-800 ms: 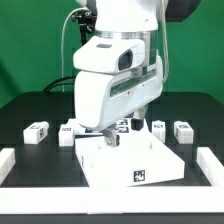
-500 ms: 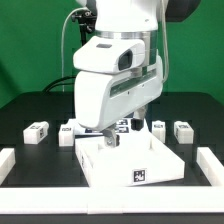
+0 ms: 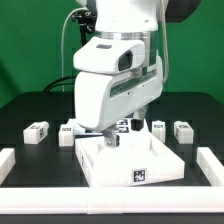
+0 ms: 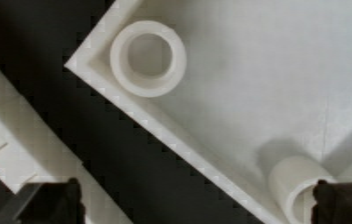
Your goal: Assemble one leg
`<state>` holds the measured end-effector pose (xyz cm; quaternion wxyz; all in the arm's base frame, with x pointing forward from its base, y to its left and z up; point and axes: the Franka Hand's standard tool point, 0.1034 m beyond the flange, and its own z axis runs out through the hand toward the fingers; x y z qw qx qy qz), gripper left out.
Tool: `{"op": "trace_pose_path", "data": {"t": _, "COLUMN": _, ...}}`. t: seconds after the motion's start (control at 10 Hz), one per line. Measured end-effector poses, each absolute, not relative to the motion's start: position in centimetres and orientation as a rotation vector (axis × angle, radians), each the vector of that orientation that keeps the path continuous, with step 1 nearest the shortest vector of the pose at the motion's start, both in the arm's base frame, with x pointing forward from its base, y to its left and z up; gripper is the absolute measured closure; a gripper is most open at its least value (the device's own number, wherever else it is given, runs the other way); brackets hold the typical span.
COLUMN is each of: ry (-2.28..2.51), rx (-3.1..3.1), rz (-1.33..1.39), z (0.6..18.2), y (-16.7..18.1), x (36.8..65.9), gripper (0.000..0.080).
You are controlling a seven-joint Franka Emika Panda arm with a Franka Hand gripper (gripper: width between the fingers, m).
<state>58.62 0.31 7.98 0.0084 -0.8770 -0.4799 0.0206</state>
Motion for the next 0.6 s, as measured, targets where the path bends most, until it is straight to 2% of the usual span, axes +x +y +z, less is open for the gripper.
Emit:
{"op": "trace_pose_path", "data": {"t": 0.1, "ry": -1.535, "rx": -2.728, "rz": 0.037, "z": 7.6, "y": -0.1, "x": 58.1, "gripper": 0.015}}
{"op": "trace_pose_path", "data": {"t": 0.2, "ry": -1.595, "rx": -2.695, "rz": -0.014, "z": 6.7, "y": -1.5, "x": 55.7, "gripper": 0.015}}
{"op": "trace_pose_path", "data": {"t": 0.4, "ry": -1.899, "rx": -2.518, "rz": -0.064, "z": 5.9, "y": -3.5, "x": 52.6, "gripper": 0.015}}
{"op": "trace_pose_path", "data": {"t": 0.6, "ry": -2.26, "rx": -2.275, "rz": -0.058, "z": 6.0, "y": -3.0, "x": 52.9, "gripper": 0.015}}
